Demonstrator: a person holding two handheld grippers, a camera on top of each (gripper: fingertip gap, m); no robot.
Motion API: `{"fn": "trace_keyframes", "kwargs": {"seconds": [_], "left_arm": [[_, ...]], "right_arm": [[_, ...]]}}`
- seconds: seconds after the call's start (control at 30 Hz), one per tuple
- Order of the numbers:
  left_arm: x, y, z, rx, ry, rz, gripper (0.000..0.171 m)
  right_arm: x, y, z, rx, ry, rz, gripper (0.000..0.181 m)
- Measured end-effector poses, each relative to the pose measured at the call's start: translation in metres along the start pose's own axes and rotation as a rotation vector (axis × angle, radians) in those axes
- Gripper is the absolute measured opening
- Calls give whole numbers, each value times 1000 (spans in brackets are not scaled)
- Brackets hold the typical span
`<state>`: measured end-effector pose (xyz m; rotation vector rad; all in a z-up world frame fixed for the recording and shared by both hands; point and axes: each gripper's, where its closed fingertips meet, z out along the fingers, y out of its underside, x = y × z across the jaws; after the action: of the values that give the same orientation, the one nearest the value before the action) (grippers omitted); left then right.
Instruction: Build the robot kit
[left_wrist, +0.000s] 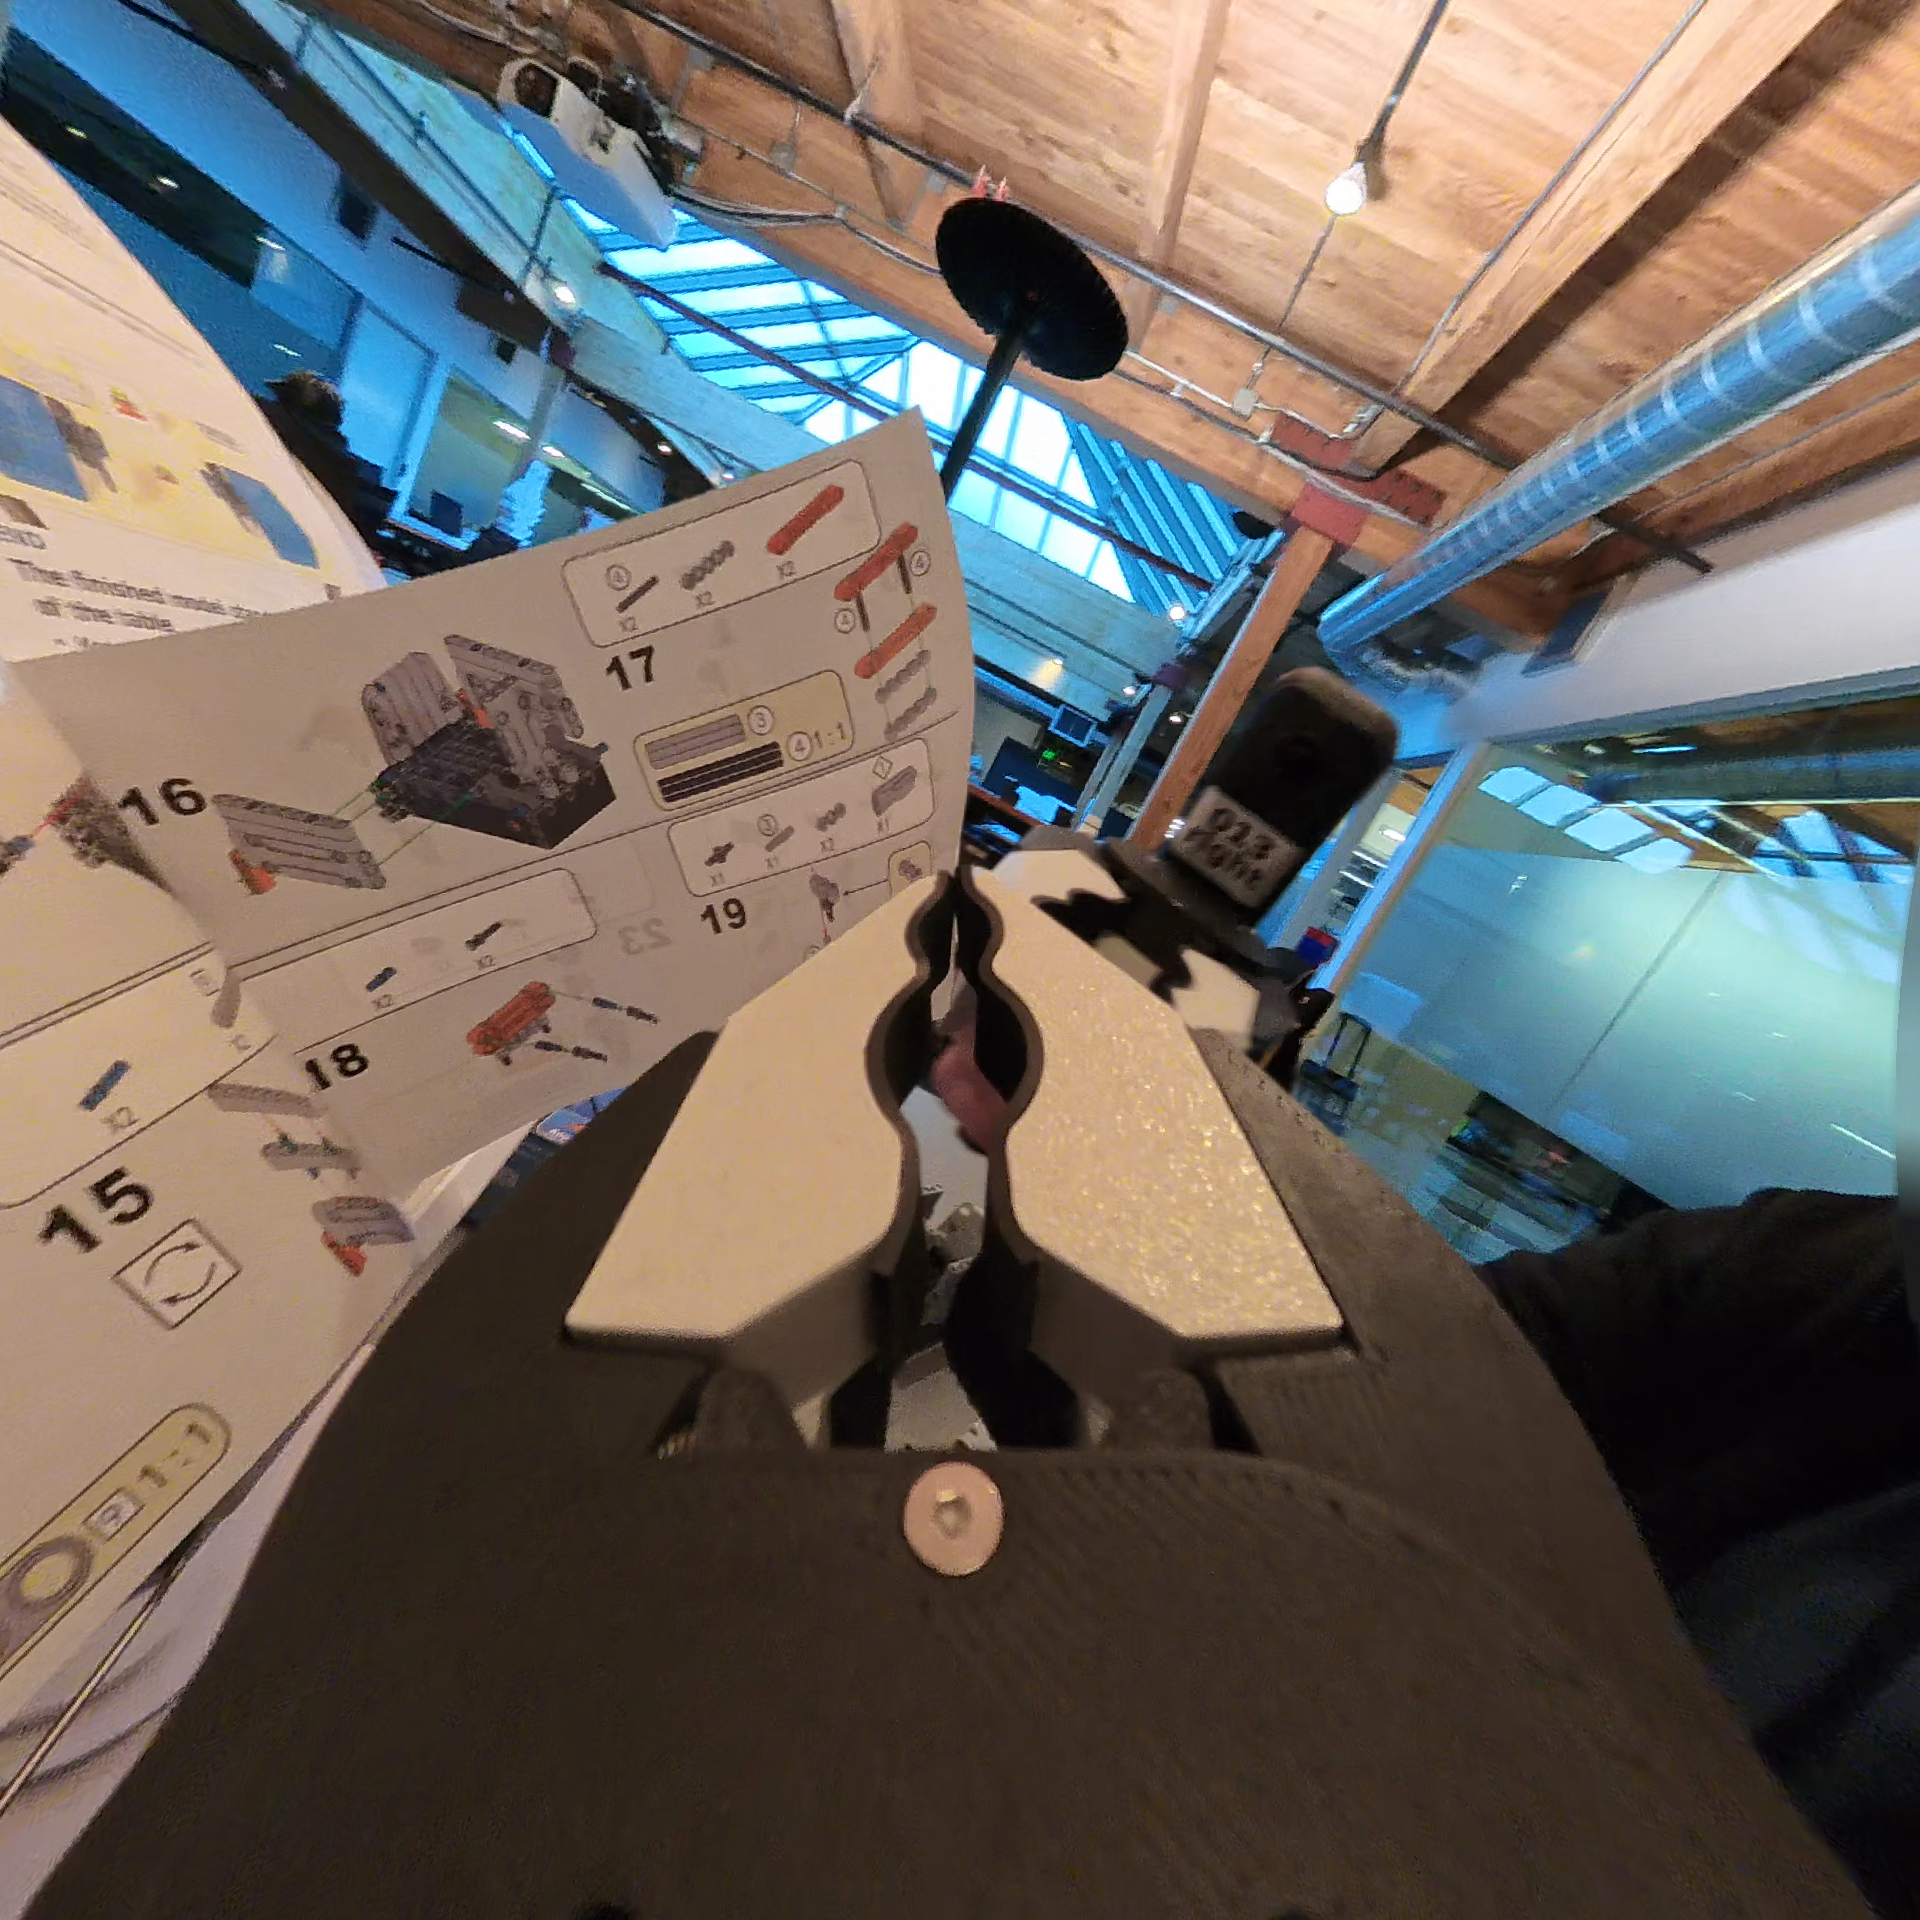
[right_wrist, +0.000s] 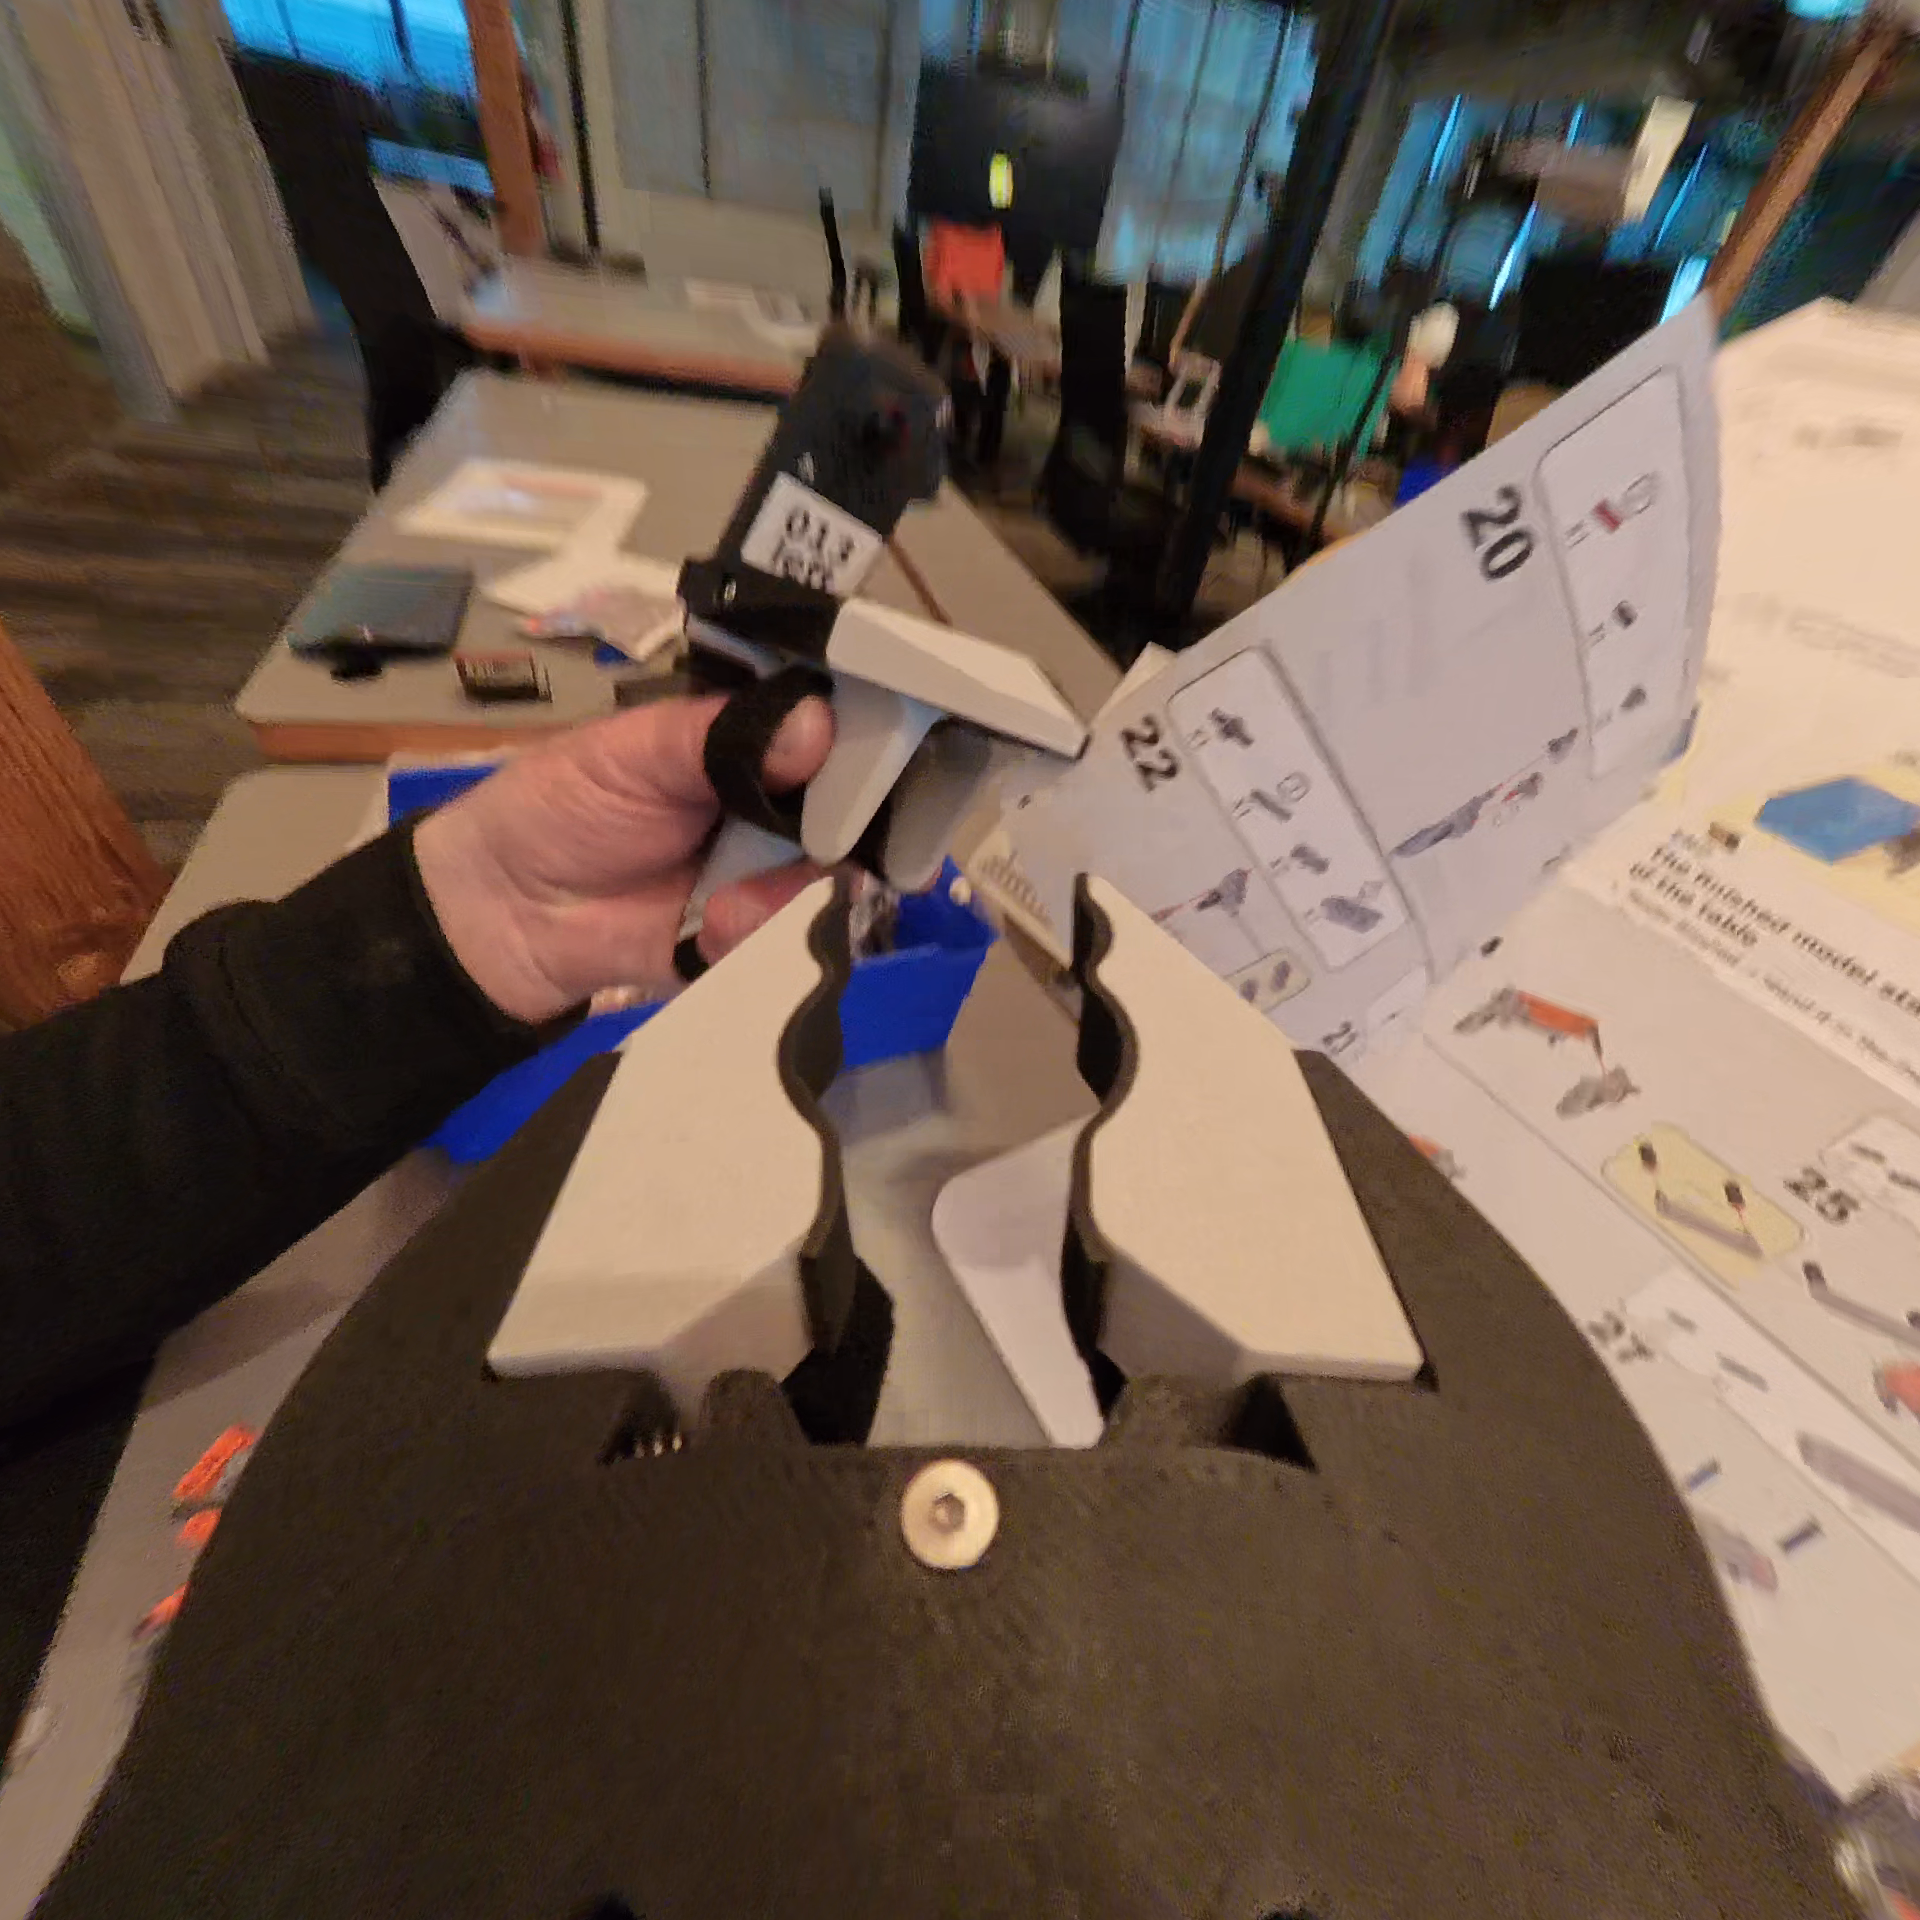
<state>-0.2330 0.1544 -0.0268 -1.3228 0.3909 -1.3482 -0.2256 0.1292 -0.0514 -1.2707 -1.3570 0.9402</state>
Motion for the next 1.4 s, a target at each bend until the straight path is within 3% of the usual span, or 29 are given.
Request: {"fn": "trace_keyframes", "kwargs": {"seconds": [0.1,0.2,0.37,0.47,0.67,0.83,1.07,1.3,1.4], "left_arm": [[-6,-3,-6,11,-40,-3,0],[-14,-6,-15,34,-61,-23,0],[-16,-8,-22,45,-80,-25,0],[-16,-8,-23,44,-89,-25,0],[-13,-6,-18,33,-84,-21,0],[-14,-6,-20,35,-89,-24,0],[-16,-1,-15,14,-92,-29,0],[-15,-6,-21,30,-93,-27,0],[-14,-7,-22,32,-95,-25,0]], "right_arm": [[-37,-6,-1,-173,-59,76,64],[-107,-31,0,-344,-167,43,77],[-253,-98,-16,-387,-456,-179,92],[-308,-128,-42,-311,-591,-245,94],[-333,-156,-78,-133,-721,-322,94],[-342,-139,-83,-192,-783,-330,103],[-362,-154,-81,-131,-832,-344,96],[-338,-148,-84,-101,-778,-295,94],[-347,-148,-80,-117,-801,-307,97]]}}
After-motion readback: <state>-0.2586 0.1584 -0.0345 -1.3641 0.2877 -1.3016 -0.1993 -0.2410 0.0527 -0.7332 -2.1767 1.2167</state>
